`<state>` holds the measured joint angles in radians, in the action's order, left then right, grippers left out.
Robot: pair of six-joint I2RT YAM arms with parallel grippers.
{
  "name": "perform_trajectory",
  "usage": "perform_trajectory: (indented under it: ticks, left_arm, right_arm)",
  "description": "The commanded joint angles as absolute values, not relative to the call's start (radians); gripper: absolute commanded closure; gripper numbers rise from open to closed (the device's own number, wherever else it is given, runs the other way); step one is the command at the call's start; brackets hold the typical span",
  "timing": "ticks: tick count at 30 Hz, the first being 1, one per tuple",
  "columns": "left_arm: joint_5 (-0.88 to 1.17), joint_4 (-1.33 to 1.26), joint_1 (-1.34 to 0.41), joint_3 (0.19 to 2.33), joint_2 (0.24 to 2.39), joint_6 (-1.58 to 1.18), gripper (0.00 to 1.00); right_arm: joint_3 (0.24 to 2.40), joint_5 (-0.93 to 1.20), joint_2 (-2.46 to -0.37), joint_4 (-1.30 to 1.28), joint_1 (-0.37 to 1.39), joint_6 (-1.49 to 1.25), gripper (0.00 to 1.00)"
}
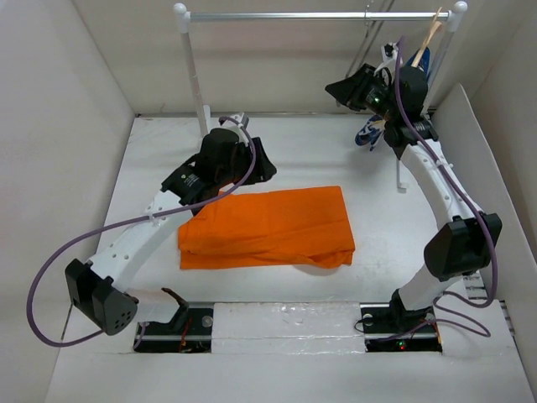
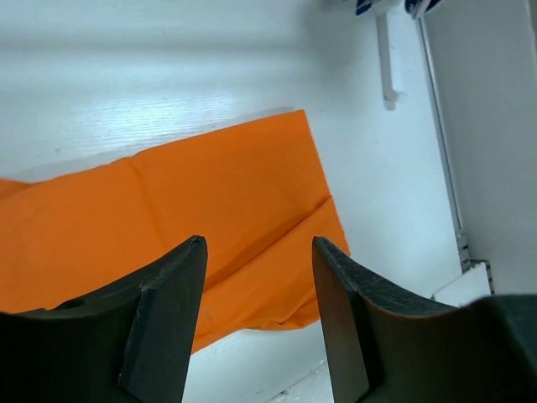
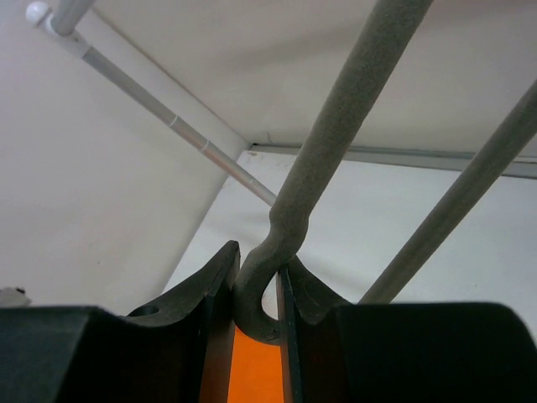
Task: Place the trousers on the hanger
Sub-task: Pick up the hanger from the clothesline.
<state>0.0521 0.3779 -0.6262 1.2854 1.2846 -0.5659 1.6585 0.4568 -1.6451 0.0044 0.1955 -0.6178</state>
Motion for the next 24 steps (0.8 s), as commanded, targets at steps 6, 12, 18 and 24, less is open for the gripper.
perform_trajectory:
  ticks: [6, 12, 18, 24]
  left_arm:
    - [0.172, 0.380, -0.624, 1.457, 1.334, -0.523, 0.48]
    - [0.230, 0.368, -0.624, 1.592, 1.402, -0.522, 0.45]
    - [0.307, 0.347, -0.624, 1.729, 1.489, -0.543, 0.42]
    - [0.330, 0.282, -0.634, 1.787, 1.575, -0.569, 0.40]
  right_arm:
    - [1.559, 0.552, -1.546, 0.023, 0.189, -0.489, 1.00]
    - [1.484, 0.554, -1.493, -0.069, 0.207, -0.413, 1.00]
    - [1.353, 0.566, -1.401, -0.127, 0.207, -0.339, 1.00]
    - [1.195, 0.566, -1.307, -0.213, 0.228, -0.278, 1.00]
